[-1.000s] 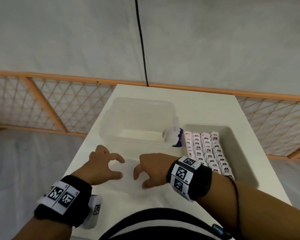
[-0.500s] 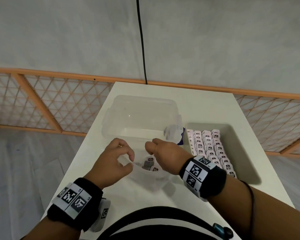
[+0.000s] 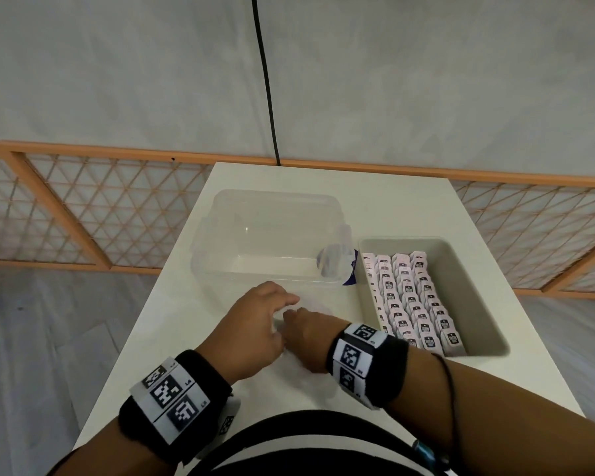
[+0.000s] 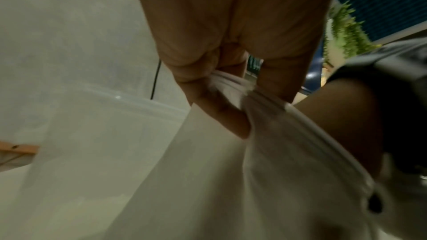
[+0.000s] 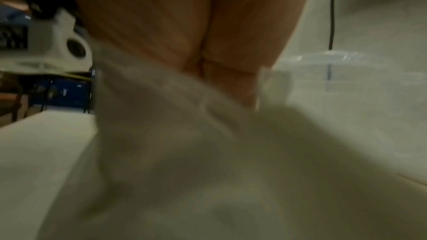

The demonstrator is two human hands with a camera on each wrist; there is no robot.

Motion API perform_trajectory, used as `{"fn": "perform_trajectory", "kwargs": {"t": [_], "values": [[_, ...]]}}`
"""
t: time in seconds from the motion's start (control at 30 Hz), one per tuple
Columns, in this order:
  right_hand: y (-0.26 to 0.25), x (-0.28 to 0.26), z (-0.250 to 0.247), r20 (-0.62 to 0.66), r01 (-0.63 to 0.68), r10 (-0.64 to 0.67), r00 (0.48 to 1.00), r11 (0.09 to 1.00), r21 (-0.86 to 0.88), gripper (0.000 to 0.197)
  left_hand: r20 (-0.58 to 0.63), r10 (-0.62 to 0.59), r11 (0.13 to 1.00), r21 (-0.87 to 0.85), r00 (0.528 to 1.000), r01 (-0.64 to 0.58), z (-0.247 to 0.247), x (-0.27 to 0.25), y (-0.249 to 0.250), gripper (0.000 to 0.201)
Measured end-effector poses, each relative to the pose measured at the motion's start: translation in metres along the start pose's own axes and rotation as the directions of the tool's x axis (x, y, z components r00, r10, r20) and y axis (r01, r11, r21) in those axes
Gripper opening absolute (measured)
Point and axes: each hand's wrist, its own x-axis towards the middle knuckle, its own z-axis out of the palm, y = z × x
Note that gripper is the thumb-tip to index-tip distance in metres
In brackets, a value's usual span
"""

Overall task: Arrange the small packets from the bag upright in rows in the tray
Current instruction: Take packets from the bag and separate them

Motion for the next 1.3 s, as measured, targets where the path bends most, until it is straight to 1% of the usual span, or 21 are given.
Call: {"fn": "perform_trajectory", "kwargs": {"t": [0.03, 0.1, 0.2, 0.3, 0.4, 0.47, 0.5, 0.57, 0.63, 0.7, 0.73, 0.8, 0.83, 0.9, 0.97, 1.07, 1.13, 1.17, 1.23, 1.3], "values": [[-0.001, 0.003, 0.002, 0.046, -0.041, 0.042, 0.998, 0.999, -0.023, 0.043, 0.022, 0.016, 0.999, 0.038, 1.0, -0.017, 0.0, -0.001, 0.004, 0.056], [0.0, 0.01, 0.007, 0.059, -0.129, 0.129, 0.99, 0.992, 0.003, 0.053, 0.055, 0.034, 0.994, 0.1, 0.998, -0.039, 0.0, -0.001, 0.011, 0.055], [-0.003, 0.021, 0.015, 0.004, -0.194, 0.194, 0.981, 0.981, -0.024, 0.046, 0.066, 0.031, 0.992, 0.121, 0.997, -0.038, -0.002, -0.003, 0.016, 0.056], [-0.002, 0.034, 0.027, -0.017, -0.181, 0.18, 0.983, 0.977, -0.117, 0.039, 0.034, 0.02, 0.989, 0.146, 0.999, -0.025, -0.006, -0.003, 0.016, 0.055], [0.003, 0.04, 0.036, -0.055, -0.14, 0.134, 0.989, 0.983, -0.12, 0.04, 0.031, 0.0, 0.981, 0.194, 1.0, -0.006, -0.009, -0.004, 0.019, 0.055], [0.003, 0.041, 0.04, -0.058, -0.139, 0.135, 0.989, 0.988, -0.061, 0.041, 0.038, -0.017, 0.978, 0.209, 0.999, 0.009, -0.009, -0.005, 0.021, 0.056], [0.002, 0.041, 0.04, -0.065, -0.14, 0.134, 0.989, 0.987, -0.084, 0.041, 0.04, -0.017, 0.976, 0.216, 0.999, 0.008, -0.01, -0.005, 0.022, 0.057], [0.002, 0.038, 0.038, -0.042, -0.143, 0.138, 0.989, 0.979, -0.143, 0.039, 0.047, -0.016, 0.974, 0.227, 0.999, 0.005, -0.011, -0.006, 0.023, 0.058], [0.005, 0.036, 0.039, 0.005, -0.149, 0.151, 0.988, 0.977, -0.155, 0.039, 0.056, -0.015, 0.971, 0.24, 0.998, 0.001, -0.012, -0.007, 0.026, 0.059], [0.008, 0.035, 0.039, 0.02, -0.146, 0.152, 0.988, 0.973, -0.179, 0.037, 0.065, -0.011, 0.966, 0.259, 0.998, -0.006, -0.013, -0.007, 0.029, 0.061], [0.009, 0.034, 0.04, 0.022, -0.163, 0.168, 0.986, 0.976, -0.144, 0.036, 0.069, -0.009, 0.964, 0.266, 0.998, -0.01, -0.013, -0.007, 0.03, 0.062], [0.01, 0.032, 0.043, -0.013, -0.194, 0.194, 0.981, 0.981, 0.001, 0.032, 0.075, -0.007, 0.96, 0.279, 0.997, -0.015, -0.012, -0.005, 0.032, 0.063], [0.011, 0.03, 0.043, -0.027, -0.187, 0.19, 0.981, 0.979, 0.076, 0.031, 0.08, -0.006, 0.959, 0.282, 0.997, -0.017, -0.011, -0.005, 0.033, 0.063], [0.012, 0.026, 0.042, 0.015, -0.188, 0.189, 0.982, 0.957, 0.223, 0.034, 0.096, 0.002, 0.958, 0.284, 0.995, -0.029, -0.01, -0.005, 0.035, 0.062], [0.014, 0.025, 0.041, 0.073, -0.206, 0.193, 0.978, 0.933, 0.296, 0.039, 0.105, 0.013, 0.956, 0.291, 0.994, -0.043, -0.008, -0.006, 0.036, 0.063], [0.015, 0.026, 0.044, 0.101, -0.211, 0.188, 0.977, 0.914, 0.345, 0.044, 0.096, 0.022, 0.957, 0.287, 0.995, -0.049, -0.007, -0.005, 0.038, 0.062], [0.014, 0.026, 0.048, 0.068, -0.203, 0.191, 0.979, 0.921, 0.333, 0.047, 0.09, 0.036, 0.96, 0.274, 0.995, -0.059, -0.007, -0.005, 0.042, 0.061], [0.014, 0.026, 0.049, 0.055, -0.214, 0.207, 0.977, 0.922, 0.323, 0.045, 0.089, 0.048, 0.961, 0.268, 0.995, -0.071, -0.007, -0.004, 0.045, 0.061], [0.013, 0.026, 0.049, 0.06, -0.267, 0.262, 0.963, 0.911, 0.316, 0.035, 0.092, 0.079, 0.96, 0.262, 0.993, -0.1, -0.008, -0.003, 0.05, 0.06], [0.015, 0.025, 0.049, 0.064, -0.283, 0.277, 0.959, 0.911, 0.3, 0.029, 0.099, 0.109, 0.957, 0.257, 0.989, -0.131, -0.008, -0.001, 0.053, 0.059]]}}
